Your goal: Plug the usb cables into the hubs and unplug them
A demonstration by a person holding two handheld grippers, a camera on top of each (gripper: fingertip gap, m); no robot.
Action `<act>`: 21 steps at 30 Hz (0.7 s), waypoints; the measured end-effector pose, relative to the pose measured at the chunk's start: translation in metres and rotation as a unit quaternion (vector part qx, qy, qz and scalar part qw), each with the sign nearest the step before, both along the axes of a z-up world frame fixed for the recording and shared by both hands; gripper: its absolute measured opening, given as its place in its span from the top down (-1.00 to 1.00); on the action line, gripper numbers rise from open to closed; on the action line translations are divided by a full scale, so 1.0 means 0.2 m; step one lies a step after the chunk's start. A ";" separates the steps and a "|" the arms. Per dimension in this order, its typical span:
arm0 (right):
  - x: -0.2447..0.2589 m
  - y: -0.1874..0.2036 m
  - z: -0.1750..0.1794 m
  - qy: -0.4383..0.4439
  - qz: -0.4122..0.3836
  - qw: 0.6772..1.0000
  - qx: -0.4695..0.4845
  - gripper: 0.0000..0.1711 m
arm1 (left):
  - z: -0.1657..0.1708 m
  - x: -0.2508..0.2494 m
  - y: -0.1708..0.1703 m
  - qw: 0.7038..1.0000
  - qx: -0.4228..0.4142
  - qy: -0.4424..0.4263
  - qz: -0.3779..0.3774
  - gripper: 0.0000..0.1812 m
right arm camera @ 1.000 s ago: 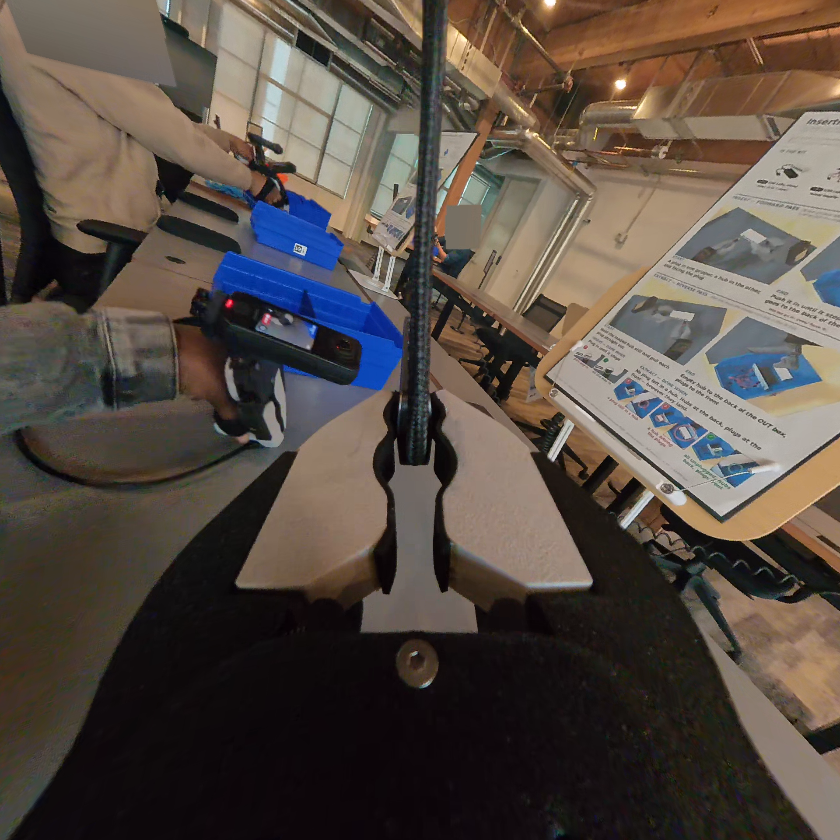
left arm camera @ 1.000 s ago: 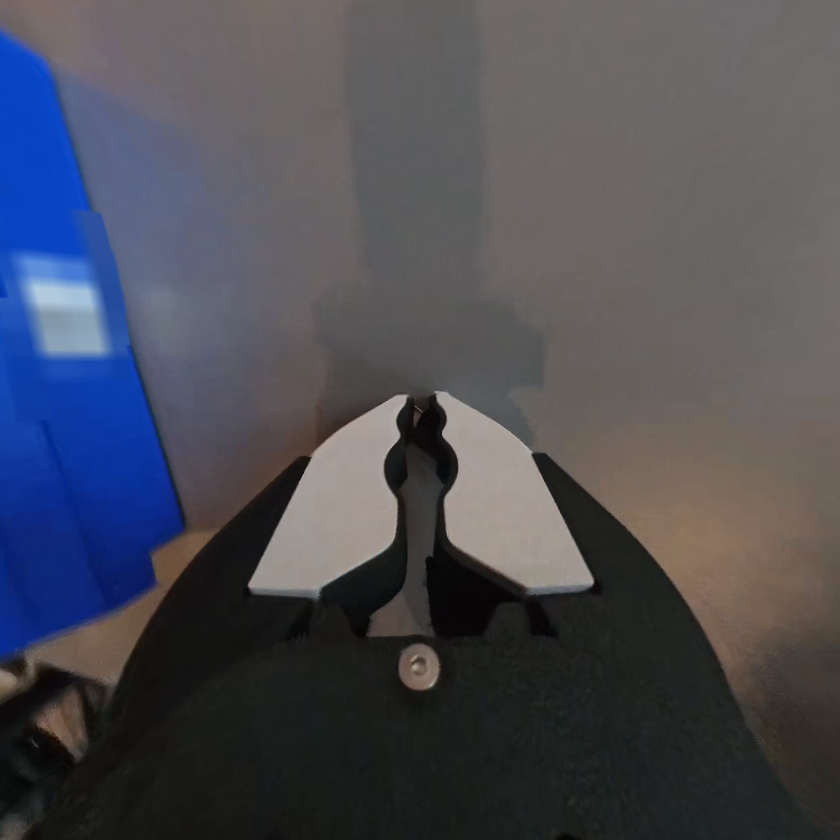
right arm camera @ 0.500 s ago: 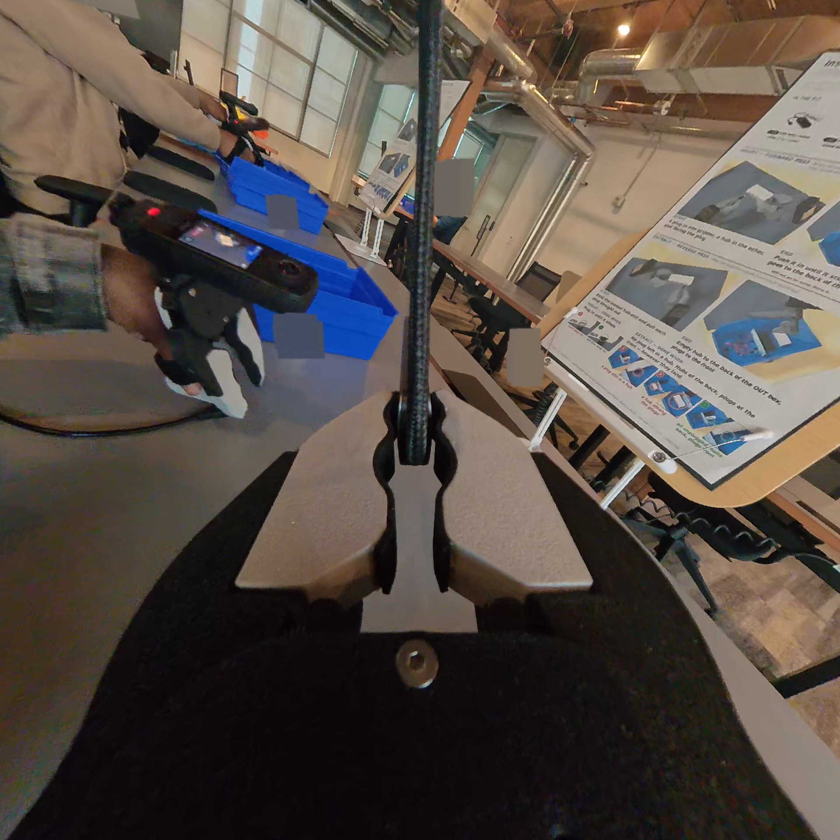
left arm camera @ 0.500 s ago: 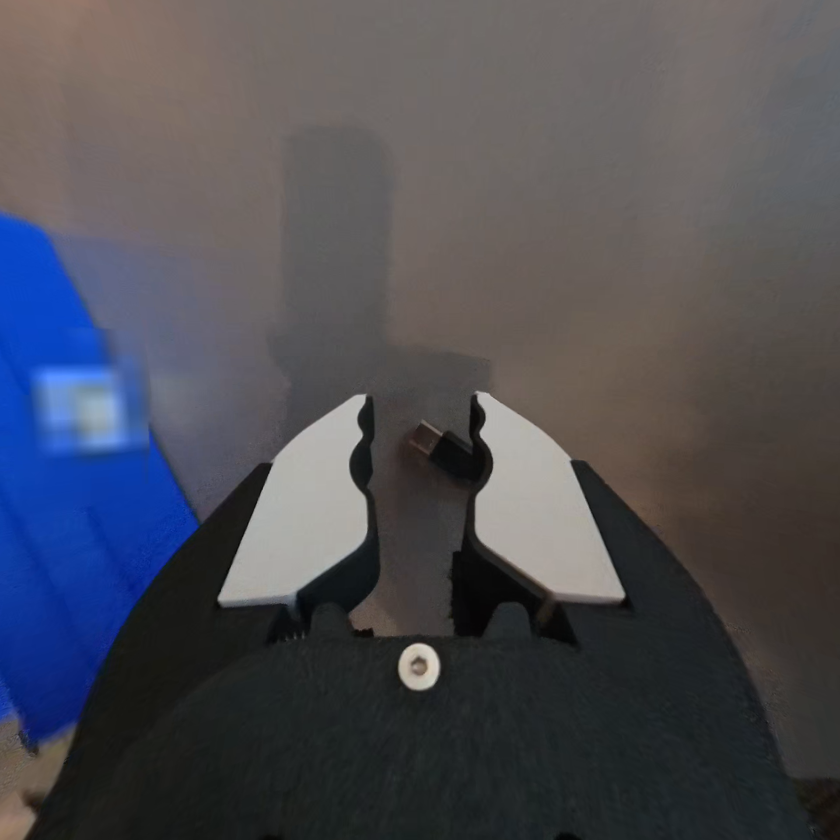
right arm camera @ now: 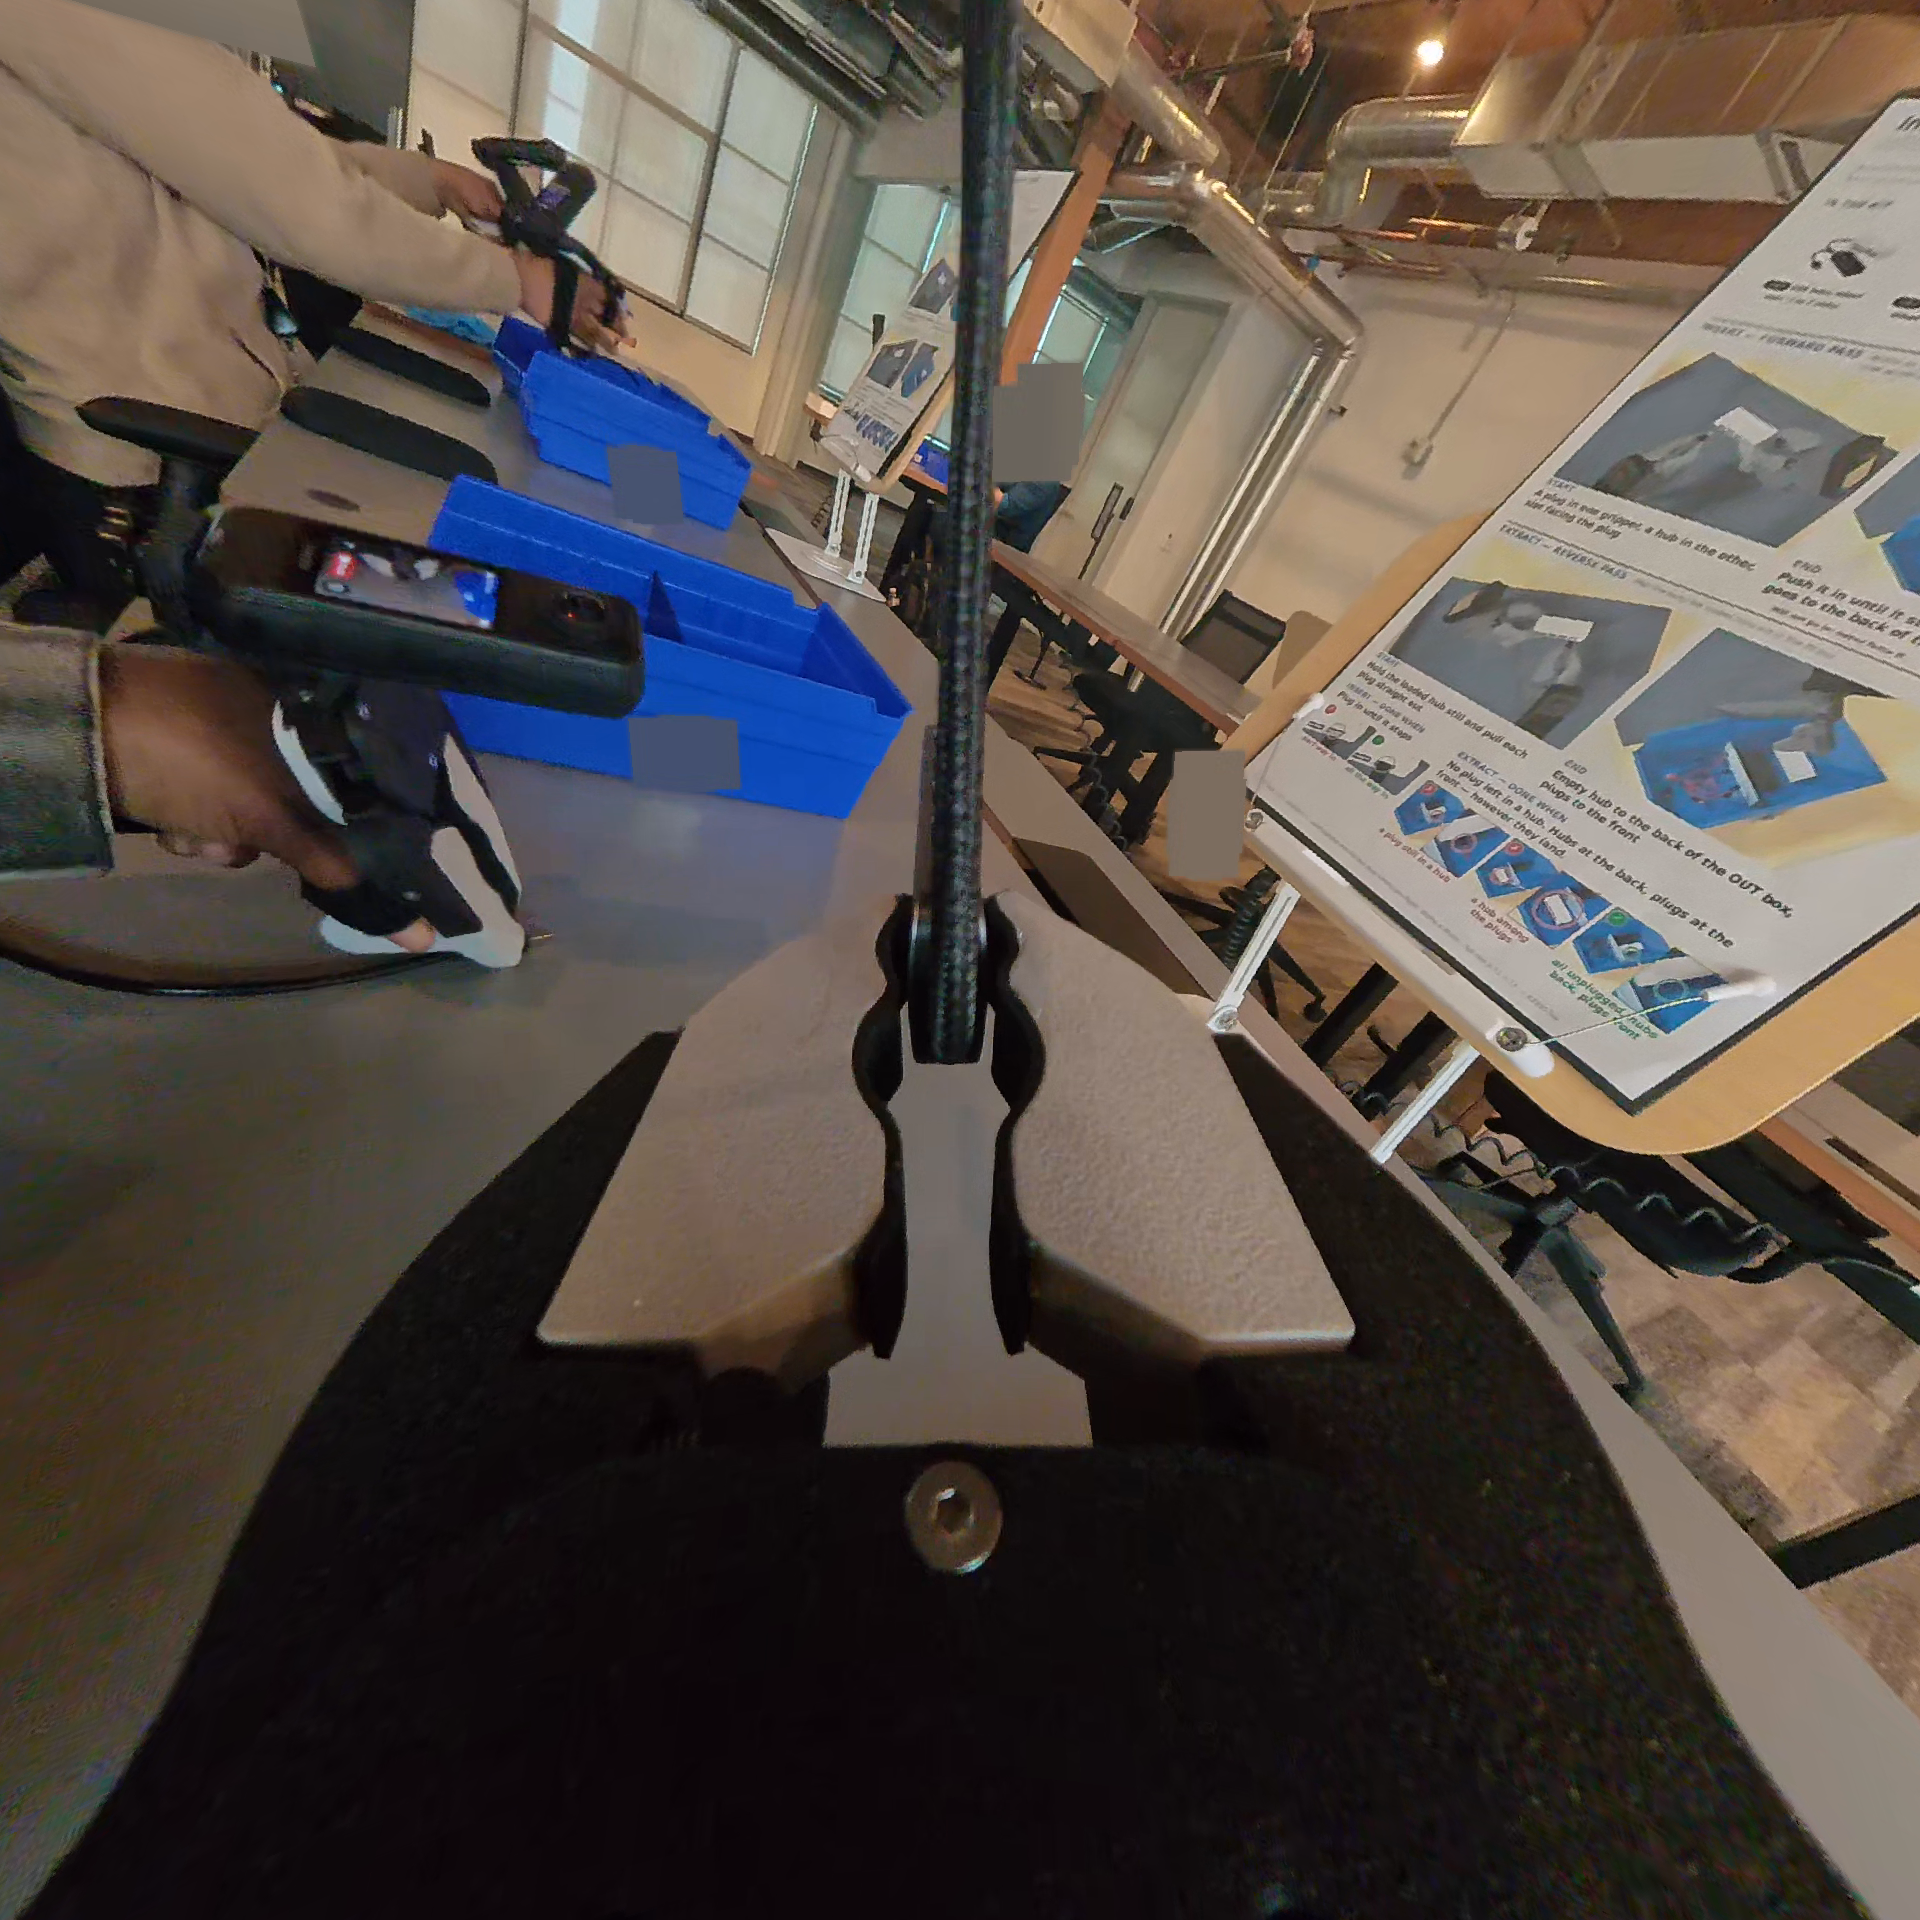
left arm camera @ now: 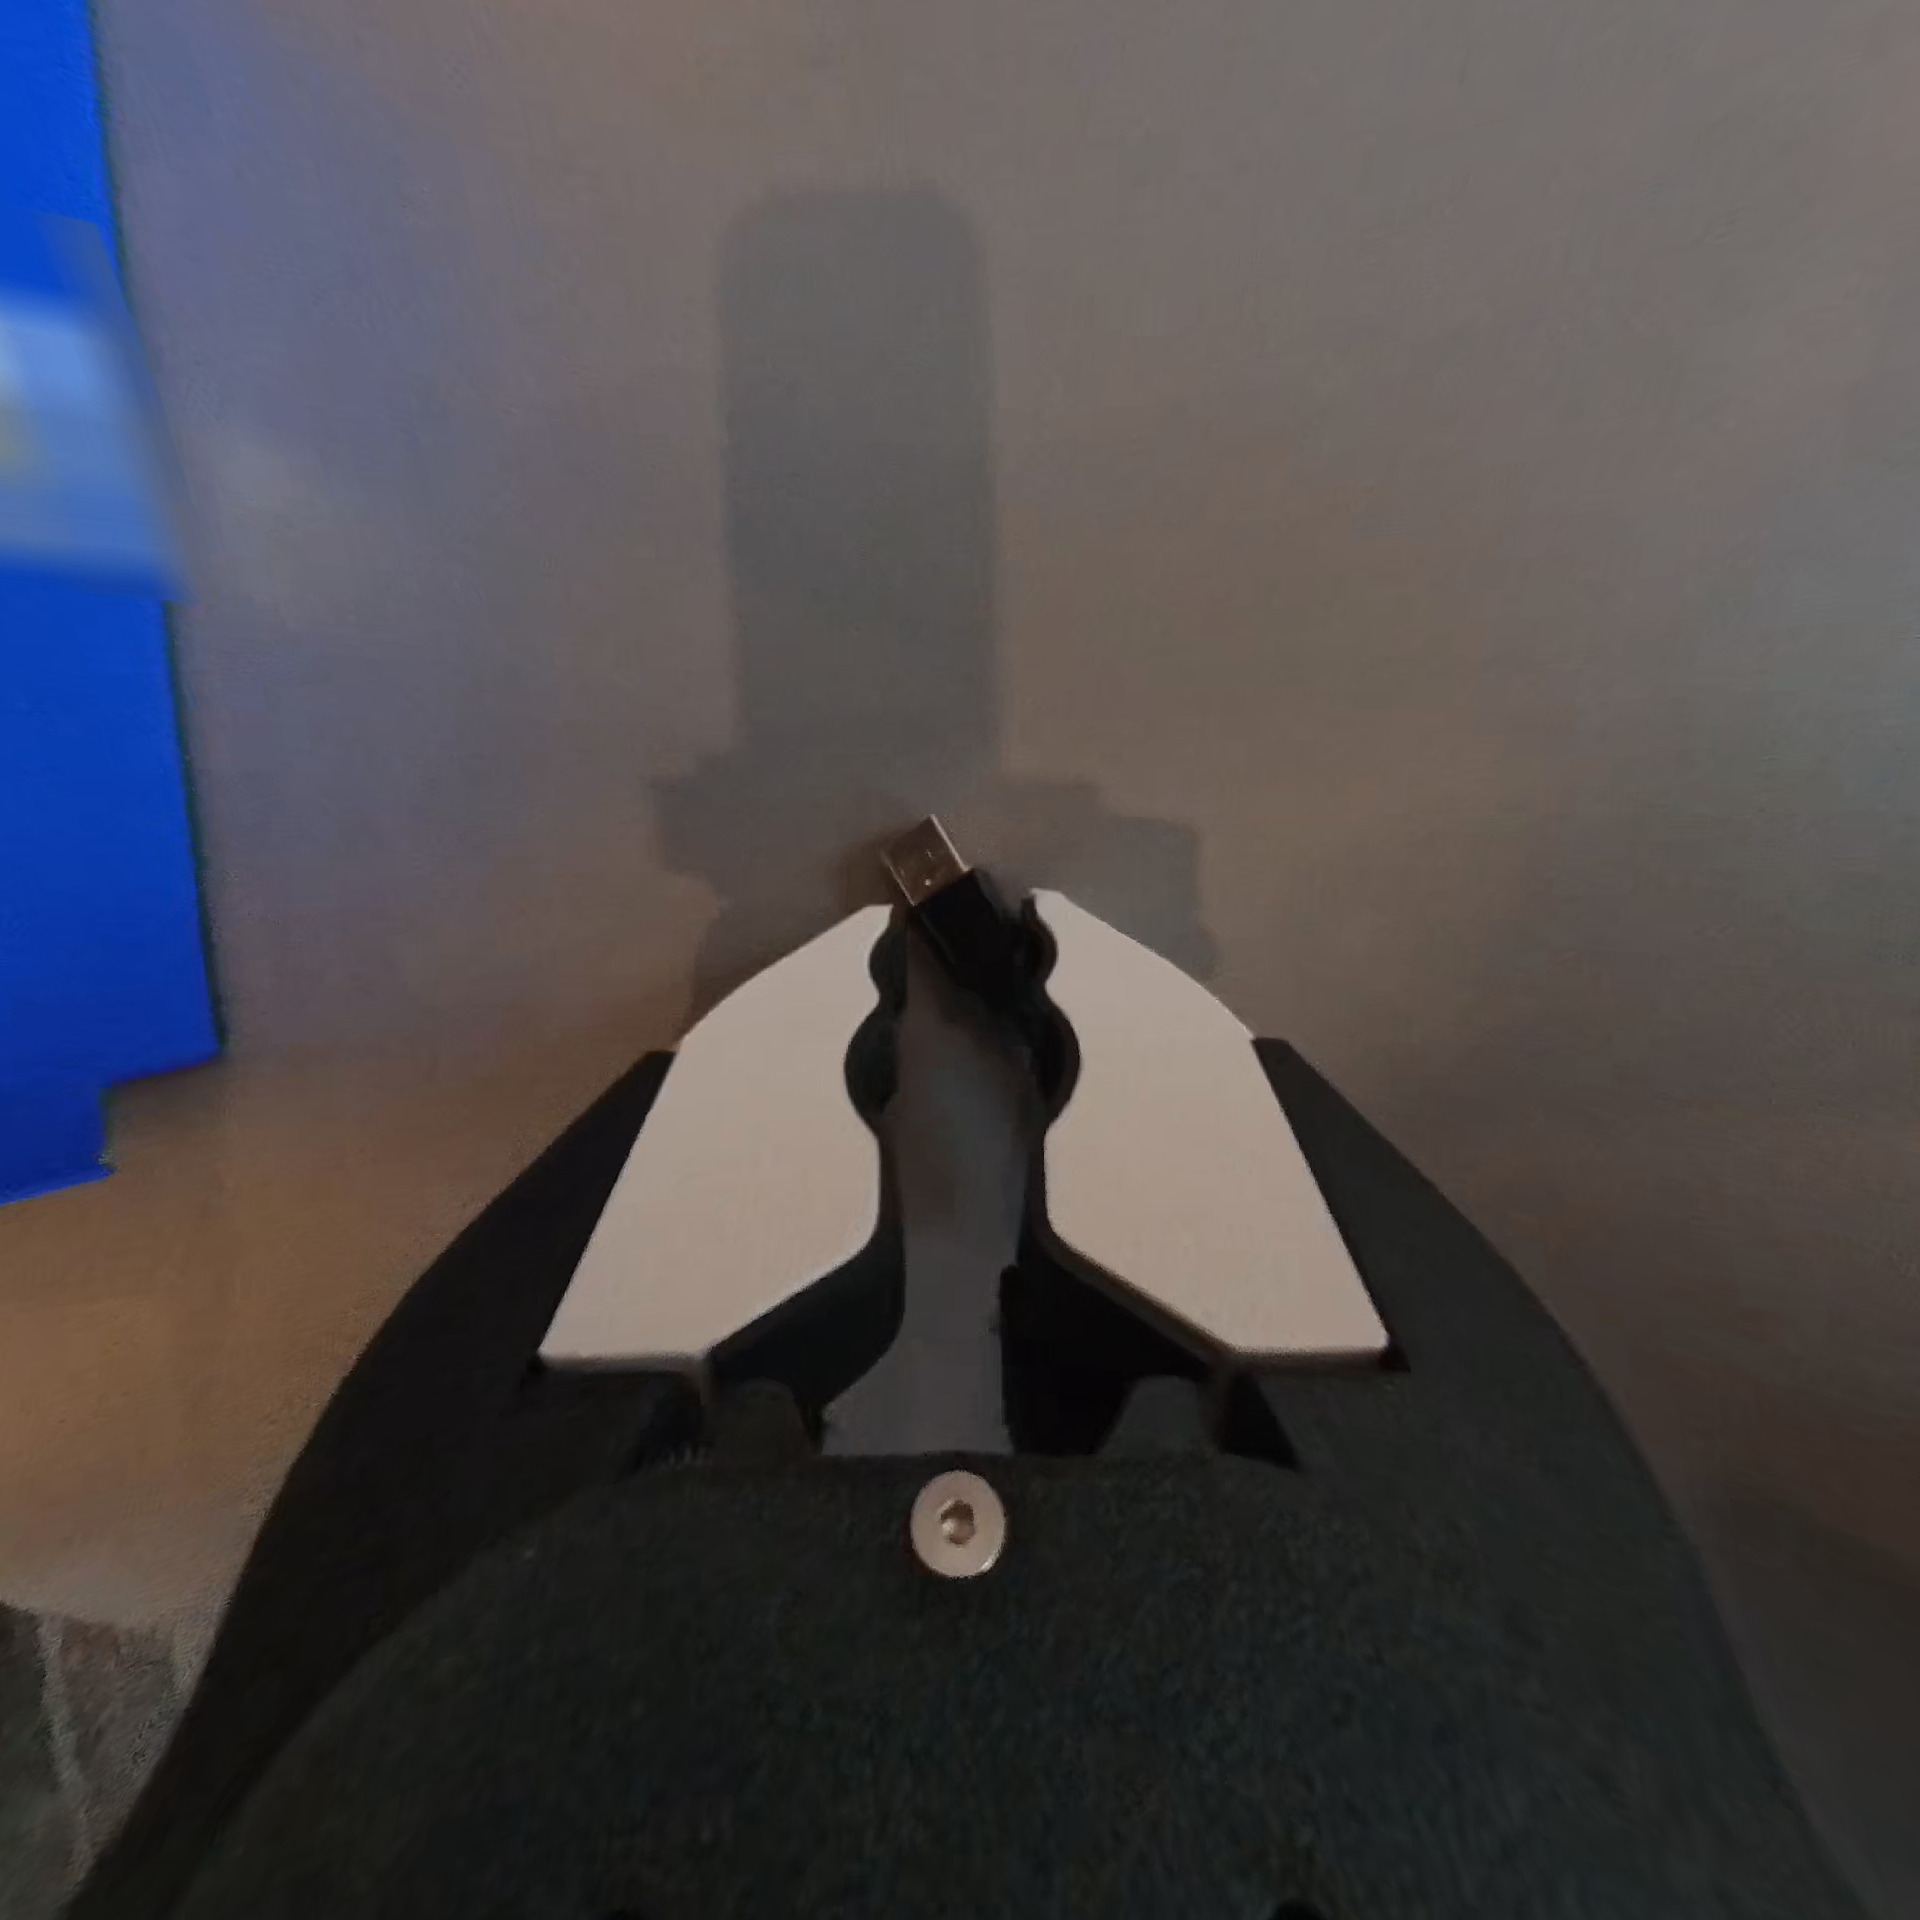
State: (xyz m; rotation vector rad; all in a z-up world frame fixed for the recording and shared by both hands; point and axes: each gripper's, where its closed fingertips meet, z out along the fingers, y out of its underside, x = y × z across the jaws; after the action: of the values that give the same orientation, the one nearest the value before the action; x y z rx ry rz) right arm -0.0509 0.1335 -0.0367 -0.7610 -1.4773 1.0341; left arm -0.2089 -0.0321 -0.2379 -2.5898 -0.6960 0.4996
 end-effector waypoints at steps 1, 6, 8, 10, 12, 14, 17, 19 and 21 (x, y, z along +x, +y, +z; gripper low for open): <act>0.00 0.00 0.00 0.001 0.000 1.000 0.000 0.87 | 0.00 0.00 0.00 1.000 -0.006 0.009 0.000 0.77; 0.01 -0.01 0.02 0.005 0.002 1.000 0.003 0.87 | 0.00 0.01 0.00 0.999 -0.021 -0.013 -0.020 0.78; 0.02 -0.01 0.02 0.006 0.002 1.000 0.003 0.87 | -0.01 0.02 -0.01 0.998 -0.011 -0.051 -0.041 0.77; 0.02 0.00 0.02 0.008 0.001 1.000 0.004 0.87 | -0.01 0.01 -0.07 0.996 -0.021 -0.077 -0.031 0.58; 0.03 0.01 0.03 0.011 -0.003 1.000 0.006 0.87 | -0.01 0.01 -0.11 0.996 -0.027 -0.081 -0.025 0.54; 0.03 0.01 0.03 0.012 -0.005 1.000 0.003 0.87 | -0.02 0.06 -0.05 0.994 0.012 -0.098 -0.044 0.79; 0.03 0.02 0.04 0.013 -0.008 1.000 0.002 0.87 | -0.02 0.08 -0.04 0.995 0.019 -0.090 -0.046 0.91; 0.03 0.02 0.03 0.011 -0.008 1.000 0.003 0.87 | -0.02 0.09 -0.03 0.994 0.019 -0.080 -0.068 1.00; 0.03 0.01 0.03 0.012 -0.005 1.000 0.002 0.87 | -0.02 0.09 -0.02 0.992 0.027 -0.064 -0.102 1.00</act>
State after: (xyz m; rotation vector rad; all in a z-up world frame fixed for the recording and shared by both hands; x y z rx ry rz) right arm -0.0445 0.1359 -0.0302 -0.7510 -1.4534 1.0285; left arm -0.1905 -0.0355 -0.2412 -2.6224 -0.4693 0.2489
